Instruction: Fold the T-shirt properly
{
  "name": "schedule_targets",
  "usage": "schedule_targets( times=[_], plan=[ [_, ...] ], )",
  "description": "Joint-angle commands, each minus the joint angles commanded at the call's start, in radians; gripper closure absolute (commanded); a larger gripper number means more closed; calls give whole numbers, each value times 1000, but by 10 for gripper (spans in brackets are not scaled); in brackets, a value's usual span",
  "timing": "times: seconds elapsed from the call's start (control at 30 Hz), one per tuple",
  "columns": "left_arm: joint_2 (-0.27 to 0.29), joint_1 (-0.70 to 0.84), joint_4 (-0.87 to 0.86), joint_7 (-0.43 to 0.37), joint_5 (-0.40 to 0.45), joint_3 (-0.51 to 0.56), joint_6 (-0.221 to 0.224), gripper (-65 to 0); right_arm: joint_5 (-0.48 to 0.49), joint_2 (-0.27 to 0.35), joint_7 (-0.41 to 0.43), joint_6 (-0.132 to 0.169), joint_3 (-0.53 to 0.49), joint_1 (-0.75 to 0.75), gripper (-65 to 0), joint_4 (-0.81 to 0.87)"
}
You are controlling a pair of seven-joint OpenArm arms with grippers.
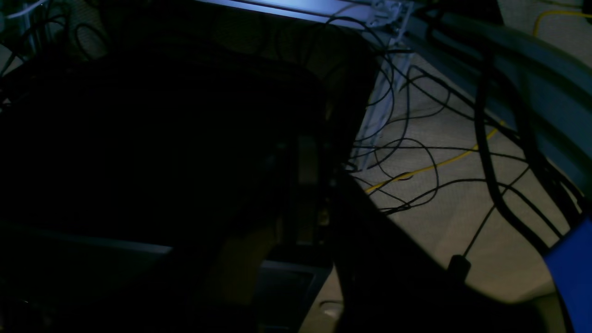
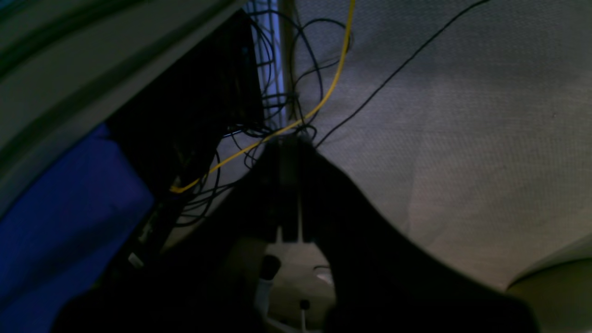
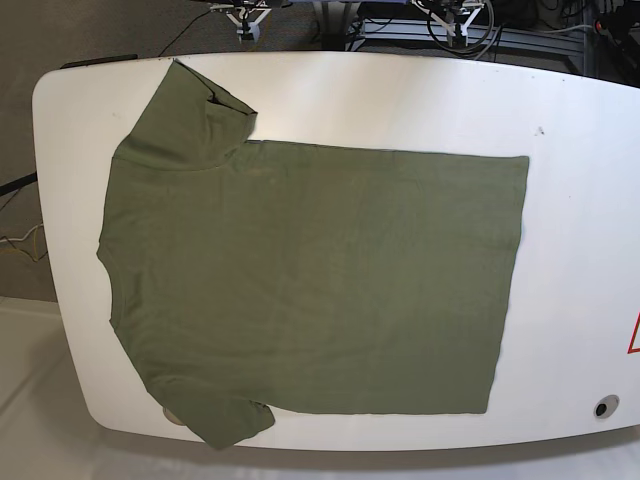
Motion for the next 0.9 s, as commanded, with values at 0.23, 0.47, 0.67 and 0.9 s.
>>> schedule_targets(
  times=[0.23,0.47,0.67,0.9],
  plan=[
    [-2,10,3,3,0,0,0,-3,-3,0,-3,1,1,0,0,3],
    [-2,15,10,3,1,0,-1,-4,-4,1,-3,0,2,-1,0,2],
    [-4,11,8,2,-3,3,0,-2,-5,2,4,-1,1,-2,0,3],
    [-6,7,5,3,-4,3,1,-4,-5,2,6,-2,1,-2,0,6]
  ],
)
